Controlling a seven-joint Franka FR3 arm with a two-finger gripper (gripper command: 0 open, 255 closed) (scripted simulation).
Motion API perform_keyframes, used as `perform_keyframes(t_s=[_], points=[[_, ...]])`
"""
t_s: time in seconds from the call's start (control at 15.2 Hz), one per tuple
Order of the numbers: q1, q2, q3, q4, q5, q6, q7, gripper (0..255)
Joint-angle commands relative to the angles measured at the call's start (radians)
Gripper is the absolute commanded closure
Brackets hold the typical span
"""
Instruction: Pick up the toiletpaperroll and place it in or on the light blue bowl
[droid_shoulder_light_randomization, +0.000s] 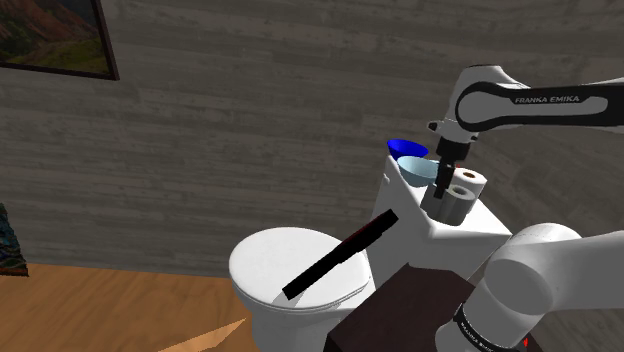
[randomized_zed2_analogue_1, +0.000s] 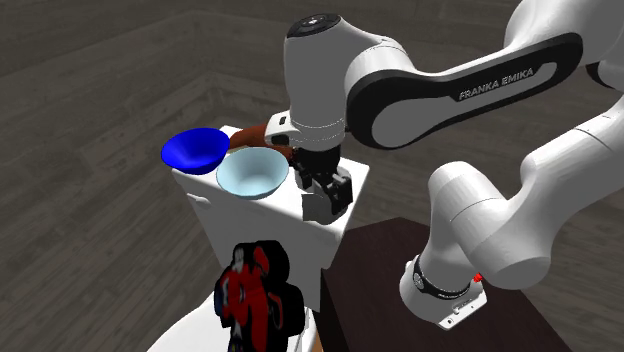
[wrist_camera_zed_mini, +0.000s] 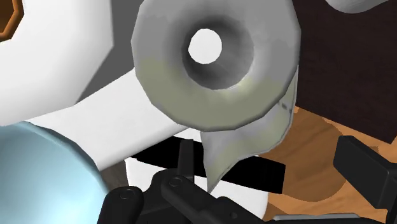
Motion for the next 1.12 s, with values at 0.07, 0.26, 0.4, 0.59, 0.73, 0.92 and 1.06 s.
perform_keyframes(t_s=[0.07,0.26,0.4,0.59,0.73,0.92,1.06], points=[[-0.015,-0.019,-0.020,-0.030,-0.013,0.039,-0.012,0],[-0.022,-0.011,-0.028,-0.066,-0.022,0.083,-0.012,0],[-0.025,-0.006,-0.034,-0.084,-0.027,0.106,-0.012,0],[-0.026,-0.006,-0.034,-0.084,-0.027,0.106,-0.012,0],[-0.026,-0.006,-0.034,-0.084,-0.027,0.106,-0.012,0],[-0.026,-0.006,-0.033,-0.084,-0.027,0.106,-0.012,255],[-0.026,-0.006,-0.033,-0.084,-0.027,0.106,-0.012,255]])
